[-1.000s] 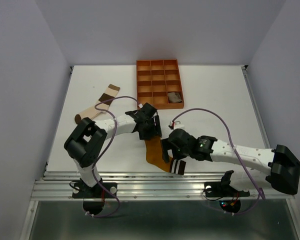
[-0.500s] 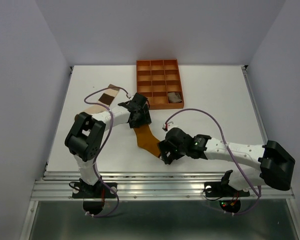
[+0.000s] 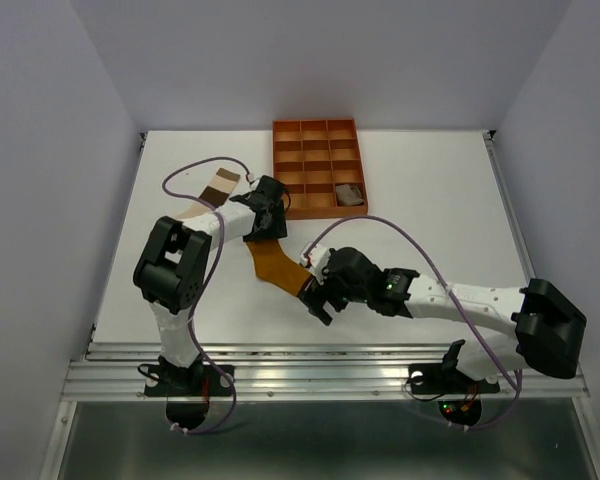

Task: Roll the socks
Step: Roll the sock at the center of the board.

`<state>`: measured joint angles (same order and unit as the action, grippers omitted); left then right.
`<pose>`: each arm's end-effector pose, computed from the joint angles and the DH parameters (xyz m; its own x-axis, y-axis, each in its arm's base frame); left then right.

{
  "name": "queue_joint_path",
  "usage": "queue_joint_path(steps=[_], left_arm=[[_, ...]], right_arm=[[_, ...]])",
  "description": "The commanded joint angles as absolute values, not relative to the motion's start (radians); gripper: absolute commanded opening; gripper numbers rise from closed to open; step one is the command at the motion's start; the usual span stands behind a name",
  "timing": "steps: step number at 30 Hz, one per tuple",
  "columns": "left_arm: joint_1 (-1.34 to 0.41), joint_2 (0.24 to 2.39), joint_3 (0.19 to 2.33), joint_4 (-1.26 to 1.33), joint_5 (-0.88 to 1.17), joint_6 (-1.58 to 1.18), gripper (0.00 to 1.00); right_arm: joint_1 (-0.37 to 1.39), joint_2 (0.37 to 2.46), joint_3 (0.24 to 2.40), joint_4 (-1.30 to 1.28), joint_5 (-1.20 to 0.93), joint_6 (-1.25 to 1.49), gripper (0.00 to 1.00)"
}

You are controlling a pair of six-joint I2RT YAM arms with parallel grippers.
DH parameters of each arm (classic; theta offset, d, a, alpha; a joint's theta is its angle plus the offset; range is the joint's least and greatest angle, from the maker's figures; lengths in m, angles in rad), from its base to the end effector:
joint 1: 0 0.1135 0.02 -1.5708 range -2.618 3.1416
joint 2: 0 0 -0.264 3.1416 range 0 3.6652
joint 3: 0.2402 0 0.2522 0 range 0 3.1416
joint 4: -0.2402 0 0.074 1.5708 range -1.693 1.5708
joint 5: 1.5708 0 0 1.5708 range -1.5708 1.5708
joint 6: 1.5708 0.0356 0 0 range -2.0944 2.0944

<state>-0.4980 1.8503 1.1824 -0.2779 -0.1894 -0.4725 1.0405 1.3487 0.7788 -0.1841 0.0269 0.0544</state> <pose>0.3424 -0.1785 0.1743 -0.8039 -0.0717 -0.5905 0.0073 0.9914 -0.1303 0.1426 0.2414 0.2143 -0.3921 -0.5612 -0.7289 -0.8323 0.5539 0.0213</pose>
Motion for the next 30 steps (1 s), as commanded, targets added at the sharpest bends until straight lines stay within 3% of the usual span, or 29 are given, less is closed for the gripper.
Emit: queue_joint_path(steps=[1,6,10,16,17,19,30], left_arm=[[-0.486,1.845,1.271,-0.308,-0.252,-0.390,0.75],[-0.486,1.754,1.310,-0.342,-0.200,-0.420,0.75],[-0.494,1.652,1.292,-0.385,-0.144,-0.477,0.77],[-0.497,1.477,1.194,-0.459,-0.158,-0.609,0.79],[-0.502,1.426,1.140,-0.463,-0.149,-0.648,0.95],[-0.506,1.373,1.079,-0.457,-0.127,-0.692,0.99],[-0.591,1.100,0.786,-0.390,-0.087,-0.933,0.99]], right_arm=[[1.037,1.361,0.888,-0.011,0.066,-0.300,1.00],[0.950,1.379,1.024,0.022,-0.157,-0.544,1.00],[0.798,1.374,1.117,-0.197,-0.377,-0.849,1.00],[0.712,1.408,1.218,-0.571,-0.437,-1.303,1.00],[0.701,1.407,1.213,-0.613,-0.433,-1.359,1.00],[0.692,1.410,1.192,-0.726,-0.416,-1.487,1.00],[0.683,1.574,1.128,-0.750,-0.553,-1.569,1.00]])
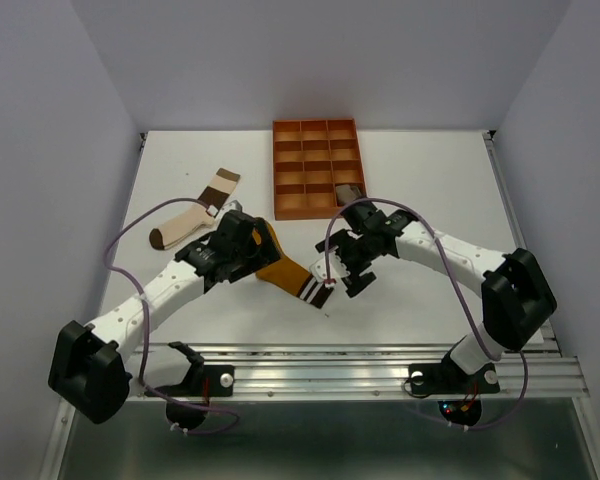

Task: Roll the socks
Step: Roll the sock at the center of the board.

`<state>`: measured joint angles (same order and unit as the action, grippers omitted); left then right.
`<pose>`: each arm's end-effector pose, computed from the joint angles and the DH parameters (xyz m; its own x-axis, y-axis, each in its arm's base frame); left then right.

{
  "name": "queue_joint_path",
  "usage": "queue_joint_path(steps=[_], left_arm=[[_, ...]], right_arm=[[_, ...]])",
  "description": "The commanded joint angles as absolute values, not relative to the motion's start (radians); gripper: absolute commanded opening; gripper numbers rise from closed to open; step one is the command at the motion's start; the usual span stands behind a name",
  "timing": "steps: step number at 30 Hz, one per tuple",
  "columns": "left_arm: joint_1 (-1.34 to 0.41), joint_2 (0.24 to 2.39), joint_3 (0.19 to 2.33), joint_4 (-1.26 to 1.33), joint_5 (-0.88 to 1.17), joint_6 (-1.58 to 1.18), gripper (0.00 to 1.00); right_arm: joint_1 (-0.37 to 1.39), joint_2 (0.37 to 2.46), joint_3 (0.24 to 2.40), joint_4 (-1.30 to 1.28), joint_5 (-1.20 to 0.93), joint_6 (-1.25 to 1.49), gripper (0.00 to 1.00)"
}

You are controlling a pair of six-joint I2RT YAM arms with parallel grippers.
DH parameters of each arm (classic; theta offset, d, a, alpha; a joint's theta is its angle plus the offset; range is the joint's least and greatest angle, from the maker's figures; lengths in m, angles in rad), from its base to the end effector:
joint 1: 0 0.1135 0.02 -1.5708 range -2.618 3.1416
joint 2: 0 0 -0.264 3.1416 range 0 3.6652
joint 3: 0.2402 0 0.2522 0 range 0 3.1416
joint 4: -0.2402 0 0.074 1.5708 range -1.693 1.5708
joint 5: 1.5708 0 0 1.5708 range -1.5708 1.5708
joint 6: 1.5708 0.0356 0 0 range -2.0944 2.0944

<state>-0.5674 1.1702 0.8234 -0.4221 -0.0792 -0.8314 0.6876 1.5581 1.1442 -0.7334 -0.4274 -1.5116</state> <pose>0.2094 -0.1301 0.2536 -0.7556 -0.3919 -0.5249 -0.1045 0.8632 -0.4939 0.2293 0.2074 0.2369 0.6663 -0.6283 -0.4015 -0.7452 -0.5424 -0.3879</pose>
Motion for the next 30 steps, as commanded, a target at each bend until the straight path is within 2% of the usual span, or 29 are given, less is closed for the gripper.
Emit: queue_joint_path(steps=[1,4,9,19,23,29,30], left_arm=[[-0.594,1.095,0.772,-0.385,-0.086,-0.952,0.99],[-0.600,1.088,0.730,-0.364,-0.072,-0.976,0.99],[-0.603,1.133,0.710,-0.353,-0.064,-0.989,0.99],[-0.603,1.241,0.749,-0.342,-0.049,-0.963,0.99],[-0.603,1.253,0.755,-0.342,-0.045,-0.950,0.99],[-0.604,1.262,0.758,-0.348,-0.044,-0.939,0.99],[-0.603,1.267,0.758,-0.348,-0.044,-0.936,0.99]], right_arm=[[0.683,1.580,1.118,-0.739,-0.572,-1.584,1.00],[0.683,1.608,1.083,-0.692,-0.646,-1.598,1.00],[0.683,1.678,1.094,-0.673,-0.693,-1.583,0.86],[0.683,1.750,1.045,-0.508,-0.713,-1.566,0.73],[0.683,1.767,1.035,-0.495,-0.716,-1.572,0.59],[0.683,1.801,1.040,-0.491,-0.695,-1.572,0.49],[0.683,1.805,1.043,-0.491,-0.684,-1.571,0.41]])
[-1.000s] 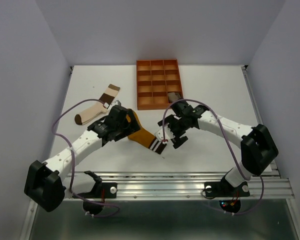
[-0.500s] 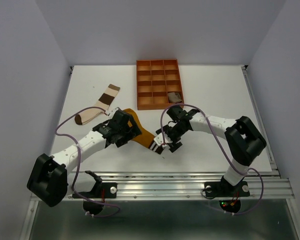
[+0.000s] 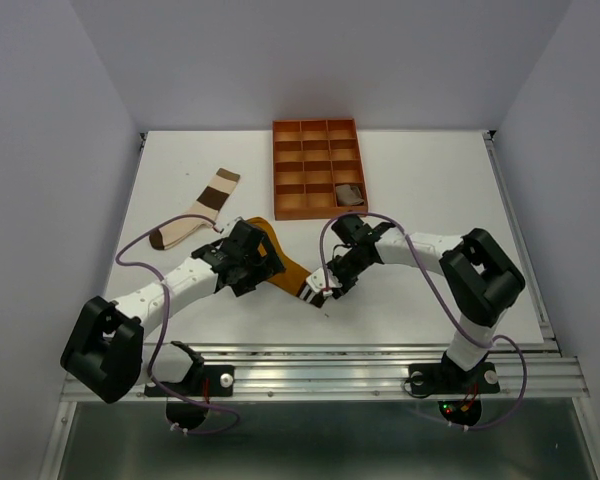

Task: Roll the socks
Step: Roll the sock at the center of the board.

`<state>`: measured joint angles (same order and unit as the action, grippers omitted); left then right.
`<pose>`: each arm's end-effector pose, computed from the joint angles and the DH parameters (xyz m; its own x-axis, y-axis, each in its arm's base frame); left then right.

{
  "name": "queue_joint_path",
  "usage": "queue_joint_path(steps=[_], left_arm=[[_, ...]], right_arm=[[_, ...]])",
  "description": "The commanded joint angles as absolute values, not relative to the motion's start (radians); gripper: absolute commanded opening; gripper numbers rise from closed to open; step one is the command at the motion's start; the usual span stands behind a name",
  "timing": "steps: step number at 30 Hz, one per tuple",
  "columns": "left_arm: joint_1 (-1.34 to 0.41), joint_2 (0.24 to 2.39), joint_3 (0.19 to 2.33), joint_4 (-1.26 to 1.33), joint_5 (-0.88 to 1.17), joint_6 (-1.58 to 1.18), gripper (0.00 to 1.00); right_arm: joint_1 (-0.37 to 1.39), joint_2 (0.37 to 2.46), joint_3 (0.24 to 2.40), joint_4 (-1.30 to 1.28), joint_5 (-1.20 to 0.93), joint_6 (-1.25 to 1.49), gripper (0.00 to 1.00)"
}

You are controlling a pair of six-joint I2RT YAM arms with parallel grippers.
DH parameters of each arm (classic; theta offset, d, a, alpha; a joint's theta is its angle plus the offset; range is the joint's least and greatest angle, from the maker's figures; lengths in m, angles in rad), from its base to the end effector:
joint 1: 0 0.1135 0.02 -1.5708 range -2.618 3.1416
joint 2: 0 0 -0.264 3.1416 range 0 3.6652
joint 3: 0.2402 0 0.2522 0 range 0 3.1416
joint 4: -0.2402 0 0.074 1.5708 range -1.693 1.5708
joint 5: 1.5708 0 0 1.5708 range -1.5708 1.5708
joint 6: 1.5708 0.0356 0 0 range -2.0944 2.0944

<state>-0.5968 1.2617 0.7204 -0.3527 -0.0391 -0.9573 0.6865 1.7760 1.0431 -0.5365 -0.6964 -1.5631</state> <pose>0.2069 -0.1389 0.2048 -0.8139 -0.4348 -0.3855 -0.2156 0.8420 -0.4945 0.2377 0.2243 0.1559 0.6278 -0.4773 -0.6148 -0.7435 -0.6016 -0.2921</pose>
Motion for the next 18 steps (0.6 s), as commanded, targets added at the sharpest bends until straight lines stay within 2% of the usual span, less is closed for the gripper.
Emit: queue_joint_path(steps=[1,6,10,18], left_arm=[[-0.604,1.270,0.761,-0.350,-0.044,-0.933,0.99],[-0.603,1.304,0.778,-0.353,-0.048,-0.910,0.99],[-0.603,1.324,0.793,-0.350,-0.048,-0.890,0.99],[-0.603,1.344,0.808,-0.336,-0.038,-0.854,0.99]], right_arm=[[0.683,1.809,1.046,-0.502,-0.680,-1.572,0.38],[0.683,1.847,1.083,-0.618,-0.687,-1.632,0.17],[0.683,1.874,1.132,-0.762,-0.710,-1.657,0.07],[0.683,1.944,1.307,-1.072,-0.724,-1.645,0.08]])
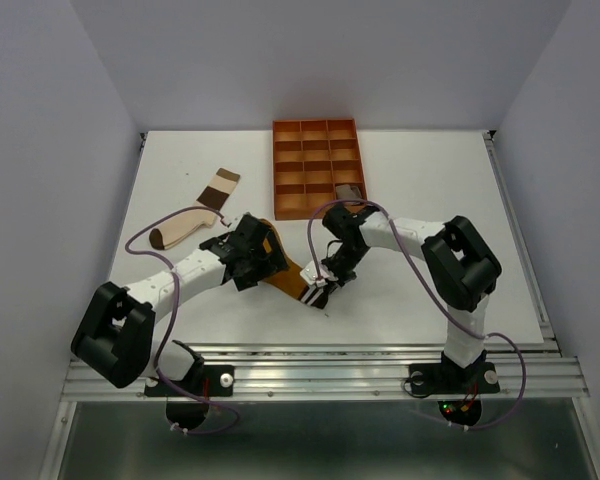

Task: Roll the socks
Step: Roll the sock at the center of the board.

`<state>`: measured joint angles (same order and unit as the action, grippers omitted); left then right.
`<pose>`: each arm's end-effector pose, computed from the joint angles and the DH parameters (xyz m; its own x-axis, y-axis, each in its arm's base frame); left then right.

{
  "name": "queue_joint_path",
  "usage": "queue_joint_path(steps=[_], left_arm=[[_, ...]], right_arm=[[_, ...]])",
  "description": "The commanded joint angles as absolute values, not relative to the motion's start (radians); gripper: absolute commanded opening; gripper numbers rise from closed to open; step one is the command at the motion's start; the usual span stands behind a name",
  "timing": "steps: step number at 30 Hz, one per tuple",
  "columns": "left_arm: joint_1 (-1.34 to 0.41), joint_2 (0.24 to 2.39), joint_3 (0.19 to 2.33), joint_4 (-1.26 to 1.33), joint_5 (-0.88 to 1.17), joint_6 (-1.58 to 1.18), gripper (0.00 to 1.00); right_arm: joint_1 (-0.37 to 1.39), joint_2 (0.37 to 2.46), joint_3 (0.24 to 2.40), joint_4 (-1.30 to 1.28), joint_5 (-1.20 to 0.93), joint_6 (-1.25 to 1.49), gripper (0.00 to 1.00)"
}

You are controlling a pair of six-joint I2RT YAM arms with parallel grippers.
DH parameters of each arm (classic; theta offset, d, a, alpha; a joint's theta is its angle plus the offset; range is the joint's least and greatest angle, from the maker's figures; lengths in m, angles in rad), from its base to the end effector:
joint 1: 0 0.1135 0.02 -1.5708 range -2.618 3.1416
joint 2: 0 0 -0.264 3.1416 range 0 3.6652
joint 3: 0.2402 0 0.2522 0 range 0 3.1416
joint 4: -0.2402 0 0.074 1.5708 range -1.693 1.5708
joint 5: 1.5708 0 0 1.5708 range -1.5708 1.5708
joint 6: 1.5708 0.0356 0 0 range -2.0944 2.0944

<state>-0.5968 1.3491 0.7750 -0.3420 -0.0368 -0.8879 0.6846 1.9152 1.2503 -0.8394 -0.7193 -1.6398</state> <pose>0.2215 -0.1489 0.2015 -0.8353 -0.3697 -0.4069 -0.1663 0.8754 -0.4540 0.2529 0.2367 0.1575 0.5617 -0.5103 -0.6512 -0.7360 -0.6677 -0.1116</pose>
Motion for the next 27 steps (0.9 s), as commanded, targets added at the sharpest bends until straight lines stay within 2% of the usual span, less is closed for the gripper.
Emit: queue_joint_path(steps=[1,17,23,27], left_arm=[[-0.604,1.342,0.807,-0.337,-0.037,-0.853,0.99],[-0.618,1.164,0.655,-0.278,0.048,-0.899,0.99],[-0.624,1.177,0.643,-0.268,0.054,-0.897,0.99],[-0.637,1.151,0.626,-0.272,0.066,-0.896,0.98]], right_arm=[[0.683,1.945,1.322,-1.092,-0.721,-1.616,0.08],[0.692,2.028,1.500,-1.127,-0.719,-1.074,0.10],[0.692,2.097,1.623,-1.319,-0.699,-1.272,0.11],[0.692,2.157,1.677,-1.370,-0.747,-1.310,0.11]])
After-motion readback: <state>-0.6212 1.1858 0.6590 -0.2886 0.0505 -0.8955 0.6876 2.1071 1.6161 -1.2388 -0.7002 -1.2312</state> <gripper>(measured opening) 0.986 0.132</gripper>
